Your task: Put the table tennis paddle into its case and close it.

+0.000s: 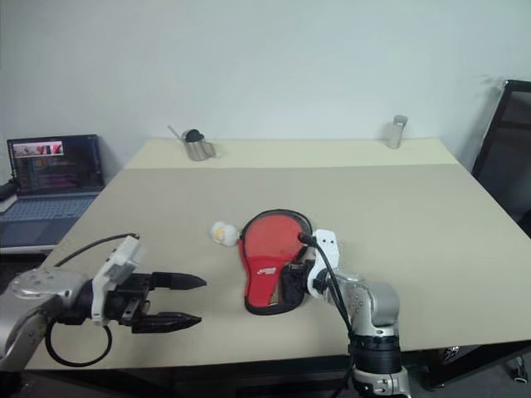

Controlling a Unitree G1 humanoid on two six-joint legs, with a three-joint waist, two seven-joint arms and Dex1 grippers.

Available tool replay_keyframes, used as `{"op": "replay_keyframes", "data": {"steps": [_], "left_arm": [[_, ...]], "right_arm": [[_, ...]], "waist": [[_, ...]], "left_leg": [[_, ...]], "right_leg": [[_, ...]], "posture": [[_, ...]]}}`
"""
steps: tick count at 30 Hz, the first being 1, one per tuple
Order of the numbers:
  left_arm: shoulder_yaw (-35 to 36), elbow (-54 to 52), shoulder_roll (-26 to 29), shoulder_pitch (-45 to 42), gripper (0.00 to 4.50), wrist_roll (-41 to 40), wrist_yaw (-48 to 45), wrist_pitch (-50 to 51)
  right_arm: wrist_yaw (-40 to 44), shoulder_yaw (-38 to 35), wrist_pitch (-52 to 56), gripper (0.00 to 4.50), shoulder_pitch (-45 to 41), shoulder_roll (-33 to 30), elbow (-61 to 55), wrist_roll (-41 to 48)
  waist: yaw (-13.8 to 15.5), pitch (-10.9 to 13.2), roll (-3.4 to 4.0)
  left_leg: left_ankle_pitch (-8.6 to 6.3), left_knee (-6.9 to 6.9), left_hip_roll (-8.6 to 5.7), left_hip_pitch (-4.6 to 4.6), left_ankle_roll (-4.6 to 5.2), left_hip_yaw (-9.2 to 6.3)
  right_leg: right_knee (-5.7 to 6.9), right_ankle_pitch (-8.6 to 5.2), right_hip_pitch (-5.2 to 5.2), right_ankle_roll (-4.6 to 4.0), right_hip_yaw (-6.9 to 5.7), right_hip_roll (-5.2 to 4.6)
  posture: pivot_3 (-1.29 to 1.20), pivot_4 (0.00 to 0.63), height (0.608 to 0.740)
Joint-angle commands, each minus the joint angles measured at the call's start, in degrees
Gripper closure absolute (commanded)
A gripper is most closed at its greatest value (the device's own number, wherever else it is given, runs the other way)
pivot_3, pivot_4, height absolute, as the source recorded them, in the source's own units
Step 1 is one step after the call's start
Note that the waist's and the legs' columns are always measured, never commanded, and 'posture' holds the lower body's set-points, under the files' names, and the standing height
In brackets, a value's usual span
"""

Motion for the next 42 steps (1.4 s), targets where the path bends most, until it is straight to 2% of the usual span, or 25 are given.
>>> {"op": "replay_keyframes", "data": {"steps": [1,24,33,42], "left_arm": [[0.81,1.11,1.34,-1.61,0.27,-0.02,-1.81,-1.67],[-4.25,0.80,1.31,-4.65,0.27,-1.22,-6.35,-1.46],[-5.50,1.86,1.62,-6.13,0.27,-0.76,-7.25,-1.61],[-5.34,2.22,1.19,-5.90,0.27,-0.43,-6.71,-2.50]], "right_arm": [[-0.94,0.23,3.65,4.46,2.92,2.51,-6.80,2.60],[-4.92,0.87,19.71,4.46,17.03,6.64,-26.48,5.53],[-6.92,1.45,19.71,4.46,21.49,7.57,-28.84,7.86],[-8.32,0.47,19.20,4.46,19.93,8.48,-26.55,8.52]], "waist": [[0.17,0.00,0.00],[0.31,0.00,0.00],[0.76,-0.03,-0.05],[0.88,-0.06,-0.10]], "left_leg": [[0.00,-0.01,0.00,-0.01,0.00,-0.01],[-0.02,-0.03,-0.01,-0.07,-0.01,-0.03],[-0.02,-0.08,-0.02,-0.04,-0.01,-0.03],[-0.02,-0.08,-0.02,-0.03,-0.01,-0.05]], "right_leg": [[-0.05,0.00,0.01,0.00,-0.01,0.00],[-0.18,-0.01,0.03,0.01,-0.04,-0.01],[-0.24,-0.05,0.08,0.00,-0.03,-0.01],[-0.25,-0.05,0.10,-0.01,-0.06,-0.01]], "posture": [[0.00,0.150,0.740],[0.00,0.150,0.740],[0.00,0.150,0.740],[0.00,0.150,0.740]]}}
